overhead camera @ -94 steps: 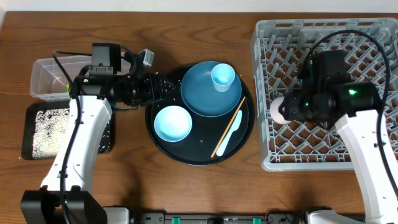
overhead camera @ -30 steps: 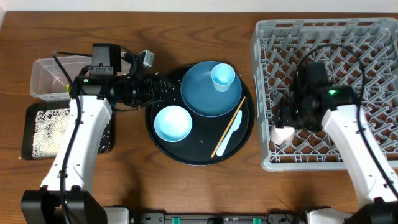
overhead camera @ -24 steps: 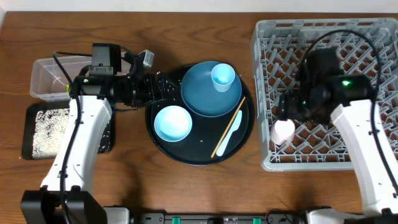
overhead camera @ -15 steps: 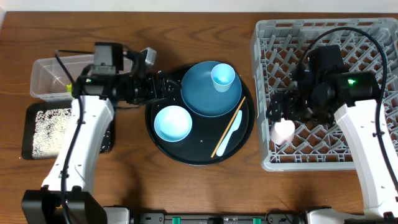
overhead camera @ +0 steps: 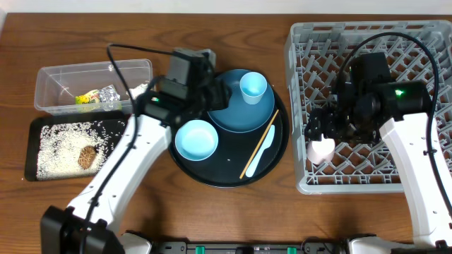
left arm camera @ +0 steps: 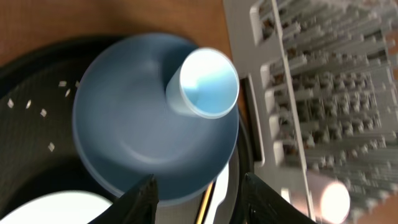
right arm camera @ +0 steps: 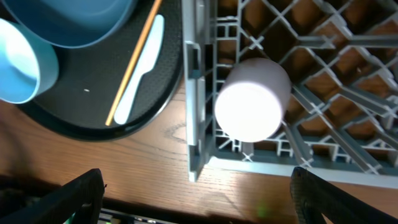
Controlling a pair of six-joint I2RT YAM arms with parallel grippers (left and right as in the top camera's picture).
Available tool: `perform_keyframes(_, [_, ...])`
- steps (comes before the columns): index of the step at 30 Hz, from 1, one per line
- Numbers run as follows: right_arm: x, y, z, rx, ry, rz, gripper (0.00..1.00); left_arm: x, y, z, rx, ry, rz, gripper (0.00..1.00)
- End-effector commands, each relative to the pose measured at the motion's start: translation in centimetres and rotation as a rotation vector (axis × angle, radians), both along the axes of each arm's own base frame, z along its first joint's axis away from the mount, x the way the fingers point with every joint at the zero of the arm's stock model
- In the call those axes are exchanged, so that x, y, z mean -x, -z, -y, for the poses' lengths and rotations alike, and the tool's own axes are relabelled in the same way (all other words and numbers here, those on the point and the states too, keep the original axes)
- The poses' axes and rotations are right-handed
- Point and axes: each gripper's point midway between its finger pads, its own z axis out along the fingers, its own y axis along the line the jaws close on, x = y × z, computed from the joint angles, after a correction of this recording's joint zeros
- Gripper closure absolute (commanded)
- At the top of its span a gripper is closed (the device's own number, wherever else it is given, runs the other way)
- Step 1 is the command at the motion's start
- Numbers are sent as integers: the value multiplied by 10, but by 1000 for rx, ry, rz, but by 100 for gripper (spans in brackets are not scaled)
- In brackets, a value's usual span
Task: Sort waste into correct bins and load items into the dishwasher rack
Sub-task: 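Move the left gripper to the light blue cup on the blue plate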
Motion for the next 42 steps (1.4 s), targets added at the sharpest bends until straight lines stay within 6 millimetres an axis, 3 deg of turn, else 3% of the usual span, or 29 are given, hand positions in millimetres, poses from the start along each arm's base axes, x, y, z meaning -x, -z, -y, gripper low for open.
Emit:
perform_keyframes(1, [-1,-5,2,23,3,20,10,-14,19,3,-43,-108,-13,54])
perform_keyframes(9, [5,-4,3,27,3,-3,9,-44,71,32,12,-148,-61,55])
perform_keyframes(15, [5,-4,3,27,3,-4,9,-59,96,40,22,-159,-61,54])
perform_keyframes(24, [5,-4,4,33,3,-6,9,-65,131,44,43,-209,-120,54])
perform_keyframes(26, [5,-4,5,38,4,-5,9,-65,131,44,43,-209,-120,58])
perform_keyframes(33, [5,-3,5,42,5,-5,9,-67,128,46,54,-203,-113,94])
perform_keyframes(38, [5,-3,5,41,5,-5,9,-66,112,42,60,-204,-95,94])
perform_keyframes(42, [6,-3,5,42,5,-9,9,-57,77,27,96,-206,-98,94])
